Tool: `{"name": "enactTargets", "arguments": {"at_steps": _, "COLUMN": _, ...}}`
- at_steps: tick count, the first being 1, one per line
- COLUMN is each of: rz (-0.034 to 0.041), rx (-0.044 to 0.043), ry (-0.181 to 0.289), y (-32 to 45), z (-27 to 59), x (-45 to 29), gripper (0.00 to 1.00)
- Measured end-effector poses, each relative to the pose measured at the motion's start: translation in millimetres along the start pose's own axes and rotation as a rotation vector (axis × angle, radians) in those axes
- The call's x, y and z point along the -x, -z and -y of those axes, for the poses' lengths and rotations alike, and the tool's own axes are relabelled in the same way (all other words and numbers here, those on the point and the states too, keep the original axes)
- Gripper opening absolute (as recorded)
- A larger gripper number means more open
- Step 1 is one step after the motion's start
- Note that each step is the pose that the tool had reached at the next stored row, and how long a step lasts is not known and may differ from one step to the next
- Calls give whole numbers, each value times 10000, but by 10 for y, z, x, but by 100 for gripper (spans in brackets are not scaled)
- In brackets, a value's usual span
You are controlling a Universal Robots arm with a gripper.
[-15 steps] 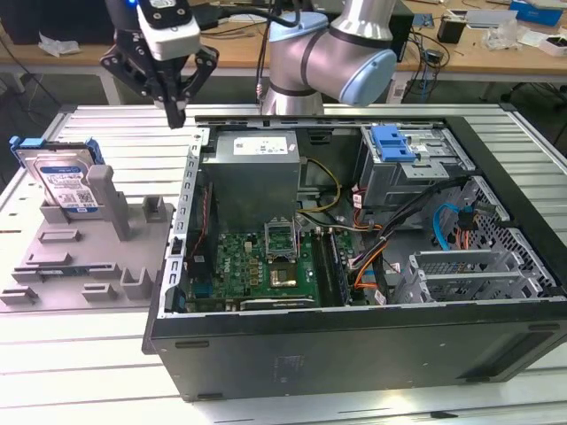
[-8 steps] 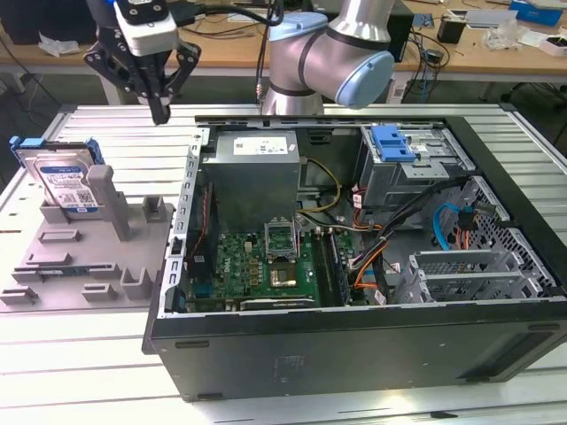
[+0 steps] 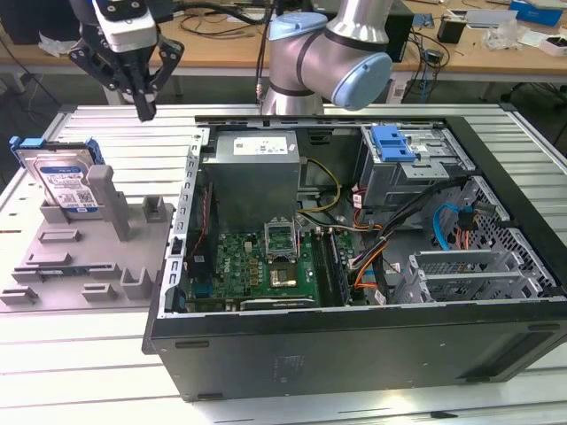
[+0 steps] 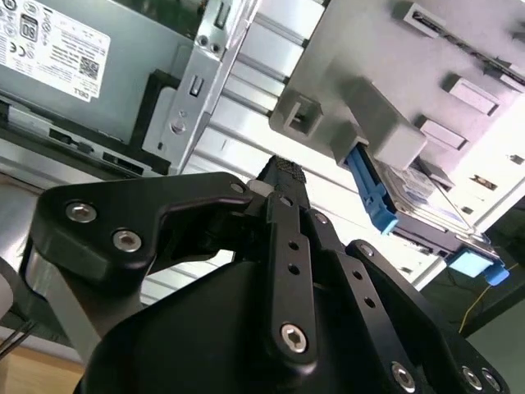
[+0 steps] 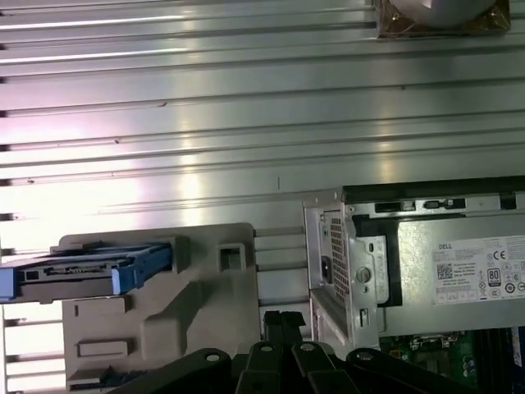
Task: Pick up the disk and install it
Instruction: 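Reach for the disk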
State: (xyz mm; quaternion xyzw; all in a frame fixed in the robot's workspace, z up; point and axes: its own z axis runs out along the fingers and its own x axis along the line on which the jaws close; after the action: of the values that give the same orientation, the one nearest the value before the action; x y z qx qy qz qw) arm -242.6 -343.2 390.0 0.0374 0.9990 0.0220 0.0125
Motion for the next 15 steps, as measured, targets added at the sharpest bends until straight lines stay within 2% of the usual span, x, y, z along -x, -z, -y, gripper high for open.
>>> {"name": "enactTargets", "arguments": {"at_steps": 3, "rz": 0, "rx": 0, "ry": -2, "y": -2, "z": -21, "x": -78, "gripper": 11}}
{"name": "enactTargets", "arguments": {"at_steps": 7, "rz": 1, "rx": 1, "ry": -2, "y": -6, "z": -44, "x": -220, "gripper": 11}}
{"name": "enactTargets", "arguments": {"at_steps": 15, "rz": 1, "rx": 0, "ry": -2, "y": -12, "z": -56, "x": -432, "gripper": 11}}
